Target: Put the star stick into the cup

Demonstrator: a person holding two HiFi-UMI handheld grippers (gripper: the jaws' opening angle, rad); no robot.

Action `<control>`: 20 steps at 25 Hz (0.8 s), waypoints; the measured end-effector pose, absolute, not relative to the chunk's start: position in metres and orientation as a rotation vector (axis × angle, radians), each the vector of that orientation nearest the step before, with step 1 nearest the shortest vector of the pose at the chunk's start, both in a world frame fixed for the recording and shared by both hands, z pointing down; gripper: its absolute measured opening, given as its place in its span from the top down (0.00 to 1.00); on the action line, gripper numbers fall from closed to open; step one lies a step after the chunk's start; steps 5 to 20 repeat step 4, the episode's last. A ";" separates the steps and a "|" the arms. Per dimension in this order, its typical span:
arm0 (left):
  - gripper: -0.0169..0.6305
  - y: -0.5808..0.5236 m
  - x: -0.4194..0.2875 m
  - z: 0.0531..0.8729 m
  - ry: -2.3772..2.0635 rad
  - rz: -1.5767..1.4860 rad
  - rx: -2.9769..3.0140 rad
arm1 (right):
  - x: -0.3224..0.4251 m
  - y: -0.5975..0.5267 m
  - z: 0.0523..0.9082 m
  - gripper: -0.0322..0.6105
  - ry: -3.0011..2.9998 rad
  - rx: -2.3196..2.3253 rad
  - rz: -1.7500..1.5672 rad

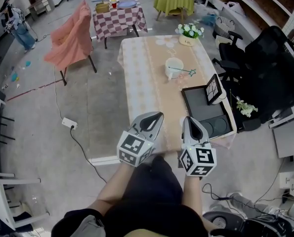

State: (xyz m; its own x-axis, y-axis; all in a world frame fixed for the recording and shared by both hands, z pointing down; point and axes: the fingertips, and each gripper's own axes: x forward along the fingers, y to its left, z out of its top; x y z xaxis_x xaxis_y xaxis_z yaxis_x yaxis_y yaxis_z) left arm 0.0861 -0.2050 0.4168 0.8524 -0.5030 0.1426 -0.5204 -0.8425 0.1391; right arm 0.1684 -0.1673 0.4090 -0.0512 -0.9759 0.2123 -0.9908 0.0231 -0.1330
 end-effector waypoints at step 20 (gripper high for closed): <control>0.96 -0.208 0.085 0.419 -0.798 0.149 2.853 | 0.169 -0.170 0.411 0.94 -2.195 2.126 0.380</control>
